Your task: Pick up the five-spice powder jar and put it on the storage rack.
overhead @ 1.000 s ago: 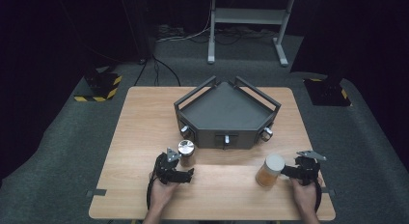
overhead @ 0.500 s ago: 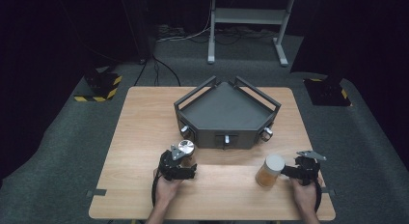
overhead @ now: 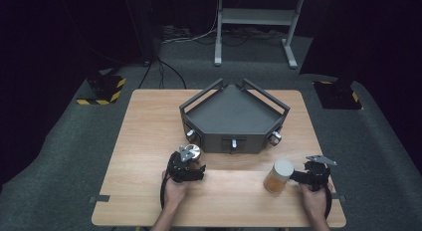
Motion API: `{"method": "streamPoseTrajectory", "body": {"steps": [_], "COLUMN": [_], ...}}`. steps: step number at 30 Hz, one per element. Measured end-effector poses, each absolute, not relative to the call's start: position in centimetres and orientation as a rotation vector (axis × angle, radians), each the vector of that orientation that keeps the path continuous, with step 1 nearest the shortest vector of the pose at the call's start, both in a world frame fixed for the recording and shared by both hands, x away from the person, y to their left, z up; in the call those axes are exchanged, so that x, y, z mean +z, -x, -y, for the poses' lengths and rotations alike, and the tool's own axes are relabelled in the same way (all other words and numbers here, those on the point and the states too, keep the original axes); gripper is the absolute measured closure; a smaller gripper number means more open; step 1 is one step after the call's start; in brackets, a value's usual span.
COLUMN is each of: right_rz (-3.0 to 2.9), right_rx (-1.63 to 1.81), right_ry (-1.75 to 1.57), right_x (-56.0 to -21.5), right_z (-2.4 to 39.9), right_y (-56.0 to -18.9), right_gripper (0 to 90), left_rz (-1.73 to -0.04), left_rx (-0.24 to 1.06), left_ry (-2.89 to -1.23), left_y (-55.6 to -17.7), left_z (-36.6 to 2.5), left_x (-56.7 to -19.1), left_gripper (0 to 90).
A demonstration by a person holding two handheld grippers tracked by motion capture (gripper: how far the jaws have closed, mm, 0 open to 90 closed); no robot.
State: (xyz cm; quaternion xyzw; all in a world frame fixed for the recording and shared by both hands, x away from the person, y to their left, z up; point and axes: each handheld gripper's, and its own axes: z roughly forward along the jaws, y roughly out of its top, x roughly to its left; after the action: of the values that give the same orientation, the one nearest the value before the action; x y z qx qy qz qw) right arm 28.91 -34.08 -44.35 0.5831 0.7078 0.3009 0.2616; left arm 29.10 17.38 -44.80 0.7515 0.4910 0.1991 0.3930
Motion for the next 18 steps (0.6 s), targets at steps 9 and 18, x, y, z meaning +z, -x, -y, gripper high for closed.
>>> {"method": "streamPoseTrajectory", "body": {"steps": [9,18], "right_rz": [-1.916,-1.916], "right_rx": [0.814,0.814], "right_ry": [-1.578,-1.578], "right_x": [-44.4,-44.4], "right_z": [34.1,34.1], "right_y": [-28.9,-28.9], "right_gripper": [6.9,6.9], "left_rz": [-1.273,-1.298], "left_rx": [0.495,0.502], "left_ry": [-1.851,-1.772], "left_y": [-29.3,-29.2], "left_z": [-17.4,-17.1], "left_x": [-45.3,-46.1], "left_gripper": [20.7,24.0]}}
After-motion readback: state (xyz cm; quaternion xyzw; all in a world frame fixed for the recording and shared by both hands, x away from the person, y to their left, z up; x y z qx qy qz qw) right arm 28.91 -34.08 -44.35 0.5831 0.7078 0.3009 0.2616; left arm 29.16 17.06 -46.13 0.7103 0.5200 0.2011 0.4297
